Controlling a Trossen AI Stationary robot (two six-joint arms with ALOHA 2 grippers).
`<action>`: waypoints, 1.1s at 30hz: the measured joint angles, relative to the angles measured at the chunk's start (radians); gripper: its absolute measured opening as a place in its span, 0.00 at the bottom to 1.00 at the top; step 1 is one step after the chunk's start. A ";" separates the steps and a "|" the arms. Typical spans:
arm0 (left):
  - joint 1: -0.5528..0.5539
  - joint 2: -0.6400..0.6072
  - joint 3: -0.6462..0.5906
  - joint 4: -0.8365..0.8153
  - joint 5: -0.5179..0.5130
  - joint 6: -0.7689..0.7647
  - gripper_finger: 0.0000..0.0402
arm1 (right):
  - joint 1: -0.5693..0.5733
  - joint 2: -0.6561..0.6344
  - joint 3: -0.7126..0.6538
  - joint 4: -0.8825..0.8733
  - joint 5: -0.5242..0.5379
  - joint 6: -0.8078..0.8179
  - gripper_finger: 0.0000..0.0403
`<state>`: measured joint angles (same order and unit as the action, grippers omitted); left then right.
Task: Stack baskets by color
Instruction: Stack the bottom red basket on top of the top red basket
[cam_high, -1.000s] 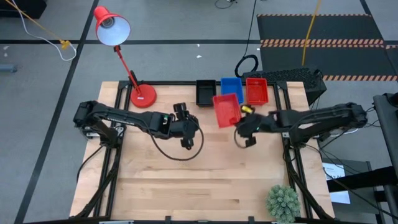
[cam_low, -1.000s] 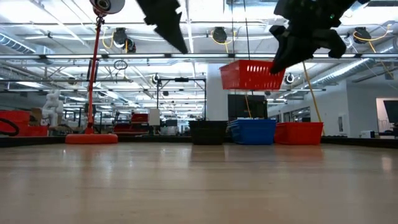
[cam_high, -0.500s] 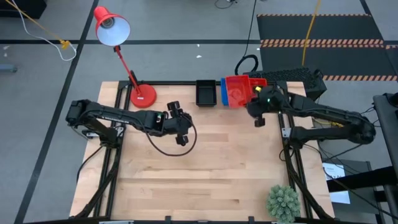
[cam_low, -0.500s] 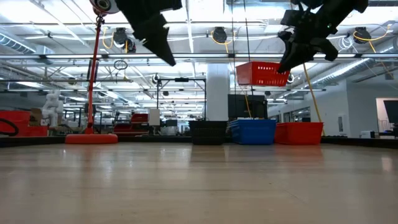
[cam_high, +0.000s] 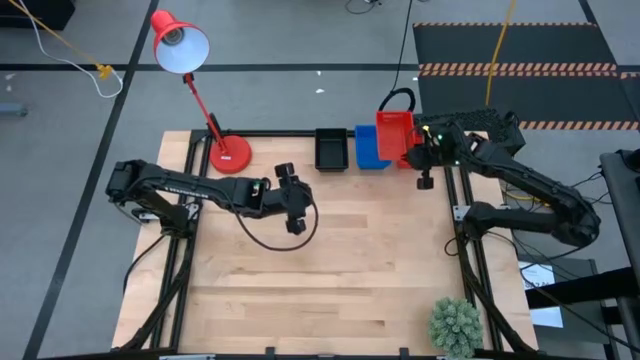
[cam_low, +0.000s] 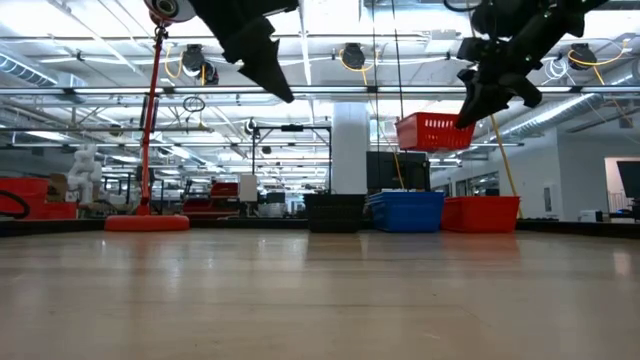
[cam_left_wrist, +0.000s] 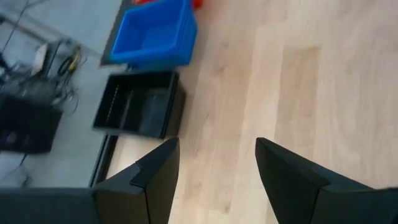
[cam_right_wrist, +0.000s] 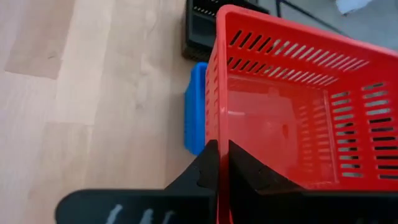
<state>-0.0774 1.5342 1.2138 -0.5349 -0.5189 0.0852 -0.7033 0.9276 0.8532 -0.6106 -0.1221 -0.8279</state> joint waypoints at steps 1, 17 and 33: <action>0.000 0.000 -0.014 0.037 0.020 0.021 0.53 | -0.015 0.000 0.000 -0.009 -0.017 0.000 0.02; 0.075 0.002 -0.124 0.270 0.235 0.131 0.53 | -0.181 0.000 0.000 -0.060 -0.066 -0.058 0.02; 0.076 0.002 -0.128 0.276 0.261 0.142 0.53 | -0.344 0.014 -0.112 -0.025 -0.117 -0.264 0.02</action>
<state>-0.0013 1.5360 1.0863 -0.2591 -0.2581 0.2272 -1.0475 0.9413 0.7416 -0.6361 -0.2394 -1.0922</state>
